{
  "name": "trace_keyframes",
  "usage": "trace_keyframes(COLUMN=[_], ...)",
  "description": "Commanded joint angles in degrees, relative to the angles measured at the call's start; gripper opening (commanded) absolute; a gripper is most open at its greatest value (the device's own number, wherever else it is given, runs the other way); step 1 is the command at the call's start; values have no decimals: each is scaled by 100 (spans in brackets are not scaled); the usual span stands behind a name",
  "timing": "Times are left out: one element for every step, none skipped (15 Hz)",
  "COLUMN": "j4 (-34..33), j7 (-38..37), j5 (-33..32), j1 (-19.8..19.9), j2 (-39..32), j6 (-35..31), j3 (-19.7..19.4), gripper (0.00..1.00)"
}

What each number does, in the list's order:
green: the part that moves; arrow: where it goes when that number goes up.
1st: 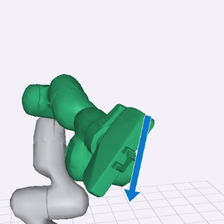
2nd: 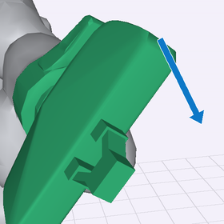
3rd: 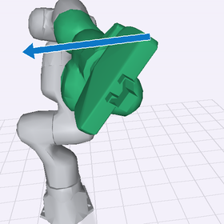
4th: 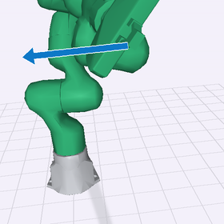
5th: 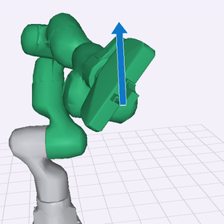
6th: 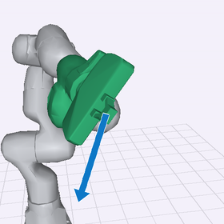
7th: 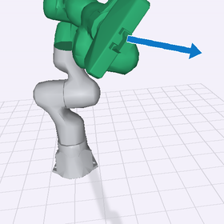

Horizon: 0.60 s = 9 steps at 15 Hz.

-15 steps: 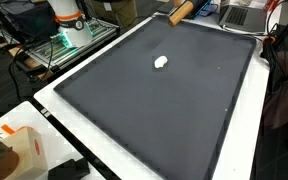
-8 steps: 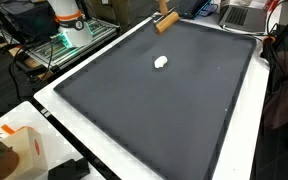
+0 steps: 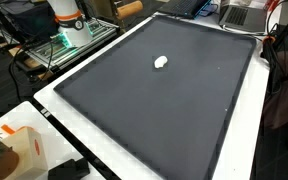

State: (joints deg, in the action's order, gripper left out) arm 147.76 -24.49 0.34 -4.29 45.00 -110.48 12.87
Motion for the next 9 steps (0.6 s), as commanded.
trace_keyframes(j4=[-13,-12,-12,-235,-565,-895,-1156,-1526,-1874], j7=[40,37,34,151,411,677,919,1239,1512], j5=[39,36,33,-2,50,71,102,132,214], j1=[64,66,70,104,68,60,38,1,-41], j2=[-10,-79,-141,-376,-656,-941,-1130,-1345,-1573], j6=[13,6,0,94,352,469,548,728,956], j3=[50,48,45,-18,-153,-273,-376,-504,-649], gripper=[48,48,23,23,23,23,23,23,23])
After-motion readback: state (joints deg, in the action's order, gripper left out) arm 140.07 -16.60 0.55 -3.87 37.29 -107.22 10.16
